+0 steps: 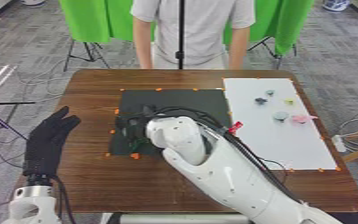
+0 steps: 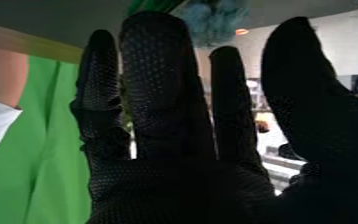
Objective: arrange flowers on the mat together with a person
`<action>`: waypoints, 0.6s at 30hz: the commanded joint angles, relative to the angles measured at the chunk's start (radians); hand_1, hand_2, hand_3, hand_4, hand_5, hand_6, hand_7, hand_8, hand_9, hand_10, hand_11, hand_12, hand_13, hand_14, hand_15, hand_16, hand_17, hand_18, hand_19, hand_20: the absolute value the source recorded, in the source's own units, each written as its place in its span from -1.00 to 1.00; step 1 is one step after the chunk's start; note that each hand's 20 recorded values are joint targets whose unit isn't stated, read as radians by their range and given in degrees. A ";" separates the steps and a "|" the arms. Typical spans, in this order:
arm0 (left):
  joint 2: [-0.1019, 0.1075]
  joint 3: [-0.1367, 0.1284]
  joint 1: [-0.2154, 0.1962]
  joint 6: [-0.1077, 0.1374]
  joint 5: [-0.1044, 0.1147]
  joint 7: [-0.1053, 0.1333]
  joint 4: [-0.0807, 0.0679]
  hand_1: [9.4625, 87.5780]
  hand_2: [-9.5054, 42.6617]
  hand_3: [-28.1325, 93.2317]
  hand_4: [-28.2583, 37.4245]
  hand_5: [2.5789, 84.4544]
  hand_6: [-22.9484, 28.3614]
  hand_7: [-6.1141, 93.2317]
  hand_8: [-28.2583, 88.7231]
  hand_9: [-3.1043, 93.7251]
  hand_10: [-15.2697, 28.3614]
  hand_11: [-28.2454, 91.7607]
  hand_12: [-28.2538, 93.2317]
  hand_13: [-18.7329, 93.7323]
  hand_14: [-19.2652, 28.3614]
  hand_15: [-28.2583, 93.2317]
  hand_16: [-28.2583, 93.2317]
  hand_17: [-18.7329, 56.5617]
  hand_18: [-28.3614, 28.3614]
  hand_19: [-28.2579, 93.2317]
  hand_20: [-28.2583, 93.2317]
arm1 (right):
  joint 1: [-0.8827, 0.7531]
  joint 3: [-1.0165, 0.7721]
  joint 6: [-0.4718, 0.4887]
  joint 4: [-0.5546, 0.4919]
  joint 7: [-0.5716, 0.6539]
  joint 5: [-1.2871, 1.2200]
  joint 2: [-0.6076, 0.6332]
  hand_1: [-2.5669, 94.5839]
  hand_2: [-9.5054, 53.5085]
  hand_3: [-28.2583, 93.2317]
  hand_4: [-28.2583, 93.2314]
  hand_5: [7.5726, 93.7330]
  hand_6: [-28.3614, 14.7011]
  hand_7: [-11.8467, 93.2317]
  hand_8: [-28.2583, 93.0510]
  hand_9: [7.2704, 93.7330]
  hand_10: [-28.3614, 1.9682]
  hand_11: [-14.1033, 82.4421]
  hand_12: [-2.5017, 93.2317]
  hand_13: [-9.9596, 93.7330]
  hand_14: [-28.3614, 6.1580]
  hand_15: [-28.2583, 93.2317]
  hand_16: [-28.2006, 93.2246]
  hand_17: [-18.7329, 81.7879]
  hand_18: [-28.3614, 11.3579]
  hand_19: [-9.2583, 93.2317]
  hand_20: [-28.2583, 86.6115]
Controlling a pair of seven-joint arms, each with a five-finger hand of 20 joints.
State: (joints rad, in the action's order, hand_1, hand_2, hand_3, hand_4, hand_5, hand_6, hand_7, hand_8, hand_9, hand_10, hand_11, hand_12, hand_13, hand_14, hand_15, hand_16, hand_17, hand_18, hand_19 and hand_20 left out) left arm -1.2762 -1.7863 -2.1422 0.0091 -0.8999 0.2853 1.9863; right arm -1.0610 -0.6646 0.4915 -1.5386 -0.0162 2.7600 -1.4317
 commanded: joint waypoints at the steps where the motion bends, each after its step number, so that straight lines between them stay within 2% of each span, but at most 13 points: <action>1: -0.011 -0.005 -0.015 -0.012 -0.008 -0.013 0.003 -0.64 -0.78 0.60 -0.75 0.10 0.03 -0.63 -0.60 0.02 0.33 -0.21 -0.25 -0.04 0.56 -0.30 -0.45 -0.41 0.42 -0.51 -0.27 | 0.036 -0.025 -0.022 -0.050 0.014 -0.049 0.027 -0.21 -1.00 0.72 -0.98 -0.30 0.57 -0.49 -0.74 0.43 -0.03 -0.48 -0.58 0.74 0.32 0.29 0.05 0.07 -0.59 0.40 0.31; 5: -0.014 -0.004 -0.018 -0.012 -0.009 -0.013 0.005 -0.64 -0.78 0.60 -0.75 0.10 0.03 -0.63 -0.60 0.02 0.33 -0.21 -0.26 -0.05 0.57 -0.30 -0.45 -0.42 0.43 -0.51 -0.27 | 0.040 -0.057 -0.041 -0.107 0.033 -0.100 0.045 -0.24 -1.00 0.71 -0.97 -0.41 0.55 -0.51 -0.73 0.43 -0.08 -0.50 -0.59 0.74 0.32 0.27 0.05 0.07 -0.59 0.39 0.30; 7: -0.016 -0.003 -0.016 -0.015 -0.010 -0.014 0.003 -0.63 -0.78 0.59 -0.75 0.11 0.03 -0.63 -0.60 0.02 0.33 -0.21 -0.25 -0.05 0.57 -0.30 -0.45 -0.42 0.43 -0.50 -0.27 | 0.024 -0.097 -0.053 -0.169 0.042 -0.143 0.064 -0.25 -1.00 0.70 -0.97 -0.44 0.53 -0.53 -0.73 0.42 -0.10 -0.50 -0.59 0.74 0.31 0.26 0.05 0.07 -0.60 0.39 0.30; 8: -0.017 -0.001 -0.014 -0.017 -0.011 -0.016 0.003 -0.64 -0.78 0.60 -0.75 0.10 0.03 -0.63 -0.60 0.02 0.33 -0.21 -0.26 -0.05 0.57 -0.30 -0.45 -0.42 0.43 -0.50 -0.27 | 0.004 -0.125 -0.088 -0.206 0.048 -0.177 0.079 -0.25 -1.00 0.70 -0.97 -0.45 0.53 -0.53 -0.72 0.41 -0.11 -0.50 -0.59 0.74 0.30 0.25 0.05 0.07 -0.60 0.39 0.29; 10: -0.019 -0.001 -0.011 -0.020 -0.015 -0.018 0.003 -0.64 -0.78 0.60 -0.75 0.10 0.03 -0.63 -0.60 0.02 0.33 -0.21 -0.26 -0.05 0.57 -0.30 -0.45 -0.42 0.44 -0.50 -0.28 | -0.057 -0.192 -0.187 -0.287 0.072 -0.270 0.109 -0.26 -1.00 0.68 -0.96 -0.45 0.53 -0.53 -0.72 0.40 -0.12 -0.50 -0.59 0.74 0.29 0.24 0.05 0.06 -0.60 0.38 0.29; 11: -0.020 0.002 -0.002 -0.024 -0.016 -0.023 -0.002 -0.64 -0.78 0.60 -0.75 0.10 0.03 -0.63 -0.60 0.02 0.33 -0.20 -0.25 -0.05 0.57 -0.30 -0.45 -0.42 0.44 -0.50 -0.28 | -0.101 -0.230 -0.263 -0.329 0.084 -0.332 0.132 -0.26 -1.00 0.68 -0.96 -0.44 0.51 -0.53 -0.72 0.41 -0.11 -0.50 -0.59 0.73 0.28 0.24 0.05 0.06 -0.60 0.38 0.29; 12: -0.024 0.005 0.000 -0.022 -0.017 -0.015 -0.003 -0.63 -0.78 0.59 -0.75 0.10 0.03 -0.63 -0.60 0.02 0.33 -0.21 -0.26 -0.05 0.57 -0.30 -0.45 -0.42 0.44 -0.50 -0.28 | -0.142 -0.262 -0.359 -0.360 0.084 -0.418 0.154 -0.27 -1.00 0.68 -0.94 -0.41 0.49 -0.53 -0.72 0.40 -0.10 -0.50 -0.58 0.72 0.26 0.23 0.05 0.05 -0.60 0.37 0.28; 14: -0.025 0.007 0.004 -0.025 -0.019 -0.023 -0.004 -0.63 -0.78 0.59 -0.75 0.10 0.03 -0.63 -0.60 0.02 0.33 -0.20 -0.26 -0.05 0.57 -0.30 -0.45 -0.42 0.44 -0.50 -0.28 | -0.249 -0.343 -0.489 -0.423 0.056 -0.643 0.195 -0.31 -1.00 0.67 -0.89 -0.31 0.47 -0.54 -0.71 0.40 -0.08 -0.47 -0.57 0.67 0.15 0.19 0.03 -0.01 -0.58 0.31 0.25; 16: -0.021 0.014 0.007 -0.028 -0.035 -0.022 -0.004 -0.63 -0.78 0.59 -0.75 0.11 0.03 -0.63 -0.60 0.02 0.33 -0.20 -0.26 -0.04 0.57 -0.30 -0.45 -0.42 0.44 -0.50 -0.28 | -0.375 -0.488 -0.427 -0.469 -0.063 -0.920 0.218 -0.36 -0.96 0.66 -0.85 -0.14 0.44 -0.53 -0.70 0.39 -0.06 -0.47 -0.56 0.58 0.03 0.12 -0.01 -0.06 -0.53 0.20 0.21; 18: -0.023 0.013 0.001 -0.033 -0.056 -0.029 0.003 -0.63 -0.78 0.60 -0.75 0.11 0.03 -0.63 -0.60 0.03 0.33 -0.20 -0.26 -0.04 0.57 -0.30 -0.45 -0.42 0.43 -0.50 -0.28 | -0.508 -0.620 -0.338 -0.491 -0.135 -1.209 0.215 -0.45 -0.81 0.65 -0.81 0.01 0.40 -0.52 -0.69 0.25 -0.08 -0.52 -0.58 0.32 -0.11 -0.15 -0.08 -0.10 -0.44 -0.13 0.12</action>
State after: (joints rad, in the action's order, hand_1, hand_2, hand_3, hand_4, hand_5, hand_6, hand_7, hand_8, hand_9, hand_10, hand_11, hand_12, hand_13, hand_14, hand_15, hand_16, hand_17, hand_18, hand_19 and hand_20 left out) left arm -1.2884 -1.7847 -2.1404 -0.0024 -0.9122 0.2767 1.9874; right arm -1.1996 -0.9480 0.1459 -1.9218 0.0516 2.2757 -1.3138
